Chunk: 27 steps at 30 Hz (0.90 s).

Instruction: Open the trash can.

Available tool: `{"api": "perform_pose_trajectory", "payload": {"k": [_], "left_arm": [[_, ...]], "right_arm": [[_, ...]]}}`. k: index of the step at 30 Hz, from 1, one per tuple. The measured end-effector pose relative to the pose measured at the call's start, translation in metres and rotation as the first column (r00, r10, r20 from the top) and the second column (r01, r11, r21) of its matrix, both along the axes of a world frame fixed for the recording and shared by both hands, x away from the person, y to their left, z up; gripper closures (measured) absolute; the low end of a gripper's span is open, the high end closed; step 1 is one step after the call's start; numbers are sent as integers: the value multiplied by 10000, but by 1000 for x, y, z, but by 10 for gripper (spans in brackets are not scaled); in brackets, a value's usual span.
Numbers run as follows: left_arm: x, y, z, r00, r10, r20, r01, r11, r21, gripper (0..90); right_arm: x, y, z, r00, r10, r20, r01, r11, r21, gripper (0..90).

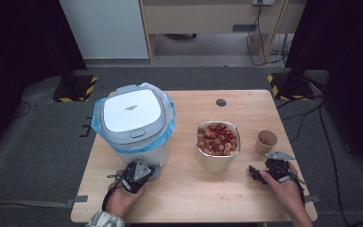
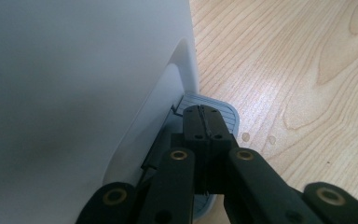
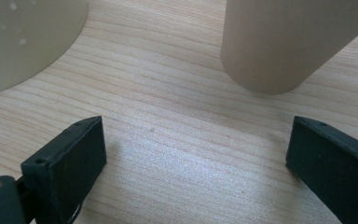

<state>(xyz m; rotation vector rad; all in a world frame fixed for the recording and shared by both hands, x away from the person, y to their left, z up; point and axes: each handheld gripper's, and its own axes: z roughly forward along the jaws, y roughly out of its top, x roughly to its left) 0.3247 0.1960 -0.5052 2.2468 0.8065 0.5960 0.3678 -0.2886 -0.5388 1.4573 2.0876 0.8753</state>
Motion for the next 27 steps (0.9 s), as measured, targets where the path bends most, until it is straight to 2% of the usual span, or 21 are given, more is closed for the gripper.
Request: {"api": "perform_pose_trajectory", "payload": {"k": [15, 20, 27], "left_arm": [[1, -2, -4, 9998, 65, -197, -62, 9999, 146, 900], [2, -4, -8, 9995, 4, -322, 11, 9990, 438, 899], [3, -3, -9, 9992, 19, -405, -4, 9993, 367, 899]], "right_arm": [[0, 0, 0, 10000, -2, 3, 2, 10000, 0, 51], [0, 0, 0, 10000, -3, 2, 3, 10000, -1, 51], [0, 1, 0, 10000, -62, -36, 62, 10000, 19, 46]]}}
